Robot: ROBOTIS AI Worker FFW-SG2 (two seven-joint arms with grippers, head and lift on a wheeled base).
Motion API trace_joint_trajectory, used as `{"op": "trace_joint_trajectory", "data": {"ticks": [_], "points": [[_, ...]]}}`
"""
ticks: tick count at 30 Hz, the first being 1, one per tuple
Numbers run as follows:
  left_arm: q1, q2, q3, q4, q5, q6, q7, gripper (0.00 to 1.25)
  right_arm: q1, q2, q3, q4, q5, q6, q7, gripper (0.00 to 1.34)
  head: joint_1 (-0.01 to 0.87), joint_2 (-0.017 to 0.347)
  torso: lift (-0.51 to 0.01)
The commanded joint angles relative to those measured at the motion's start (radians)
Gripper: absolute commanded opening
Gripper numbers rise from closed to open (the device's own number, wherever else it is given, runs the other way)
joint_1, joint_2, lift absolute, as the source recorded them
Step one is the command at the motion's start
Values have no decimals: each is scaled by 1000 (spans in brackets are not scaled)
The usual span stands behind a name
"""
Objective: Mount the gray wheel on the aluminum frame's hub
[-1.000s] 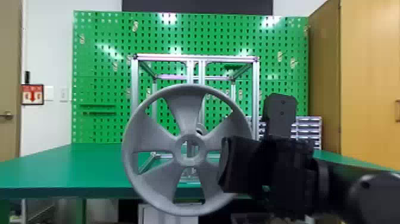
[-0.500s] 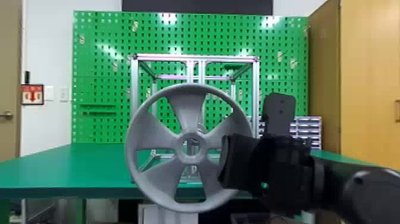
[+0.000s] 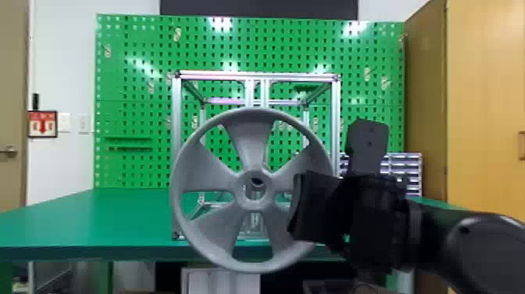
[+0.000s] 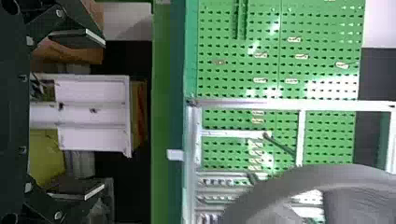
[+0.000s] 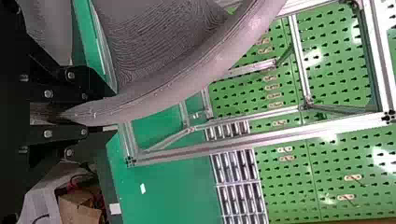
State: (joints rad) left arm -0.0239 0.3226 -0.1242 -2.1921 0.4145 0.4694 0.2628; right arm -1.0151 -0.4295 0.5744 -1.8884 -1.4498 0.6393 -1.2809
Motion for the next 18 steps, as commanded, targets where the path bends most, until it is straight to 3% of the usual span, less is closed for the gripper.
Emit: {"op": "trace_joint_trajectory", "data": {"ticks": [1, 18], "points": [[-30, 9, -29, -29, 86, 5, 42, 1023, -5, 2, 5, 11, 0, -3, 0, 78, -5, 6, -499], [-143, 21, -83, -60, 363, -68, 133, 1022, -13, 6, 18, 34, 12, -6, 0, 78, -5, 6, -499]]}}
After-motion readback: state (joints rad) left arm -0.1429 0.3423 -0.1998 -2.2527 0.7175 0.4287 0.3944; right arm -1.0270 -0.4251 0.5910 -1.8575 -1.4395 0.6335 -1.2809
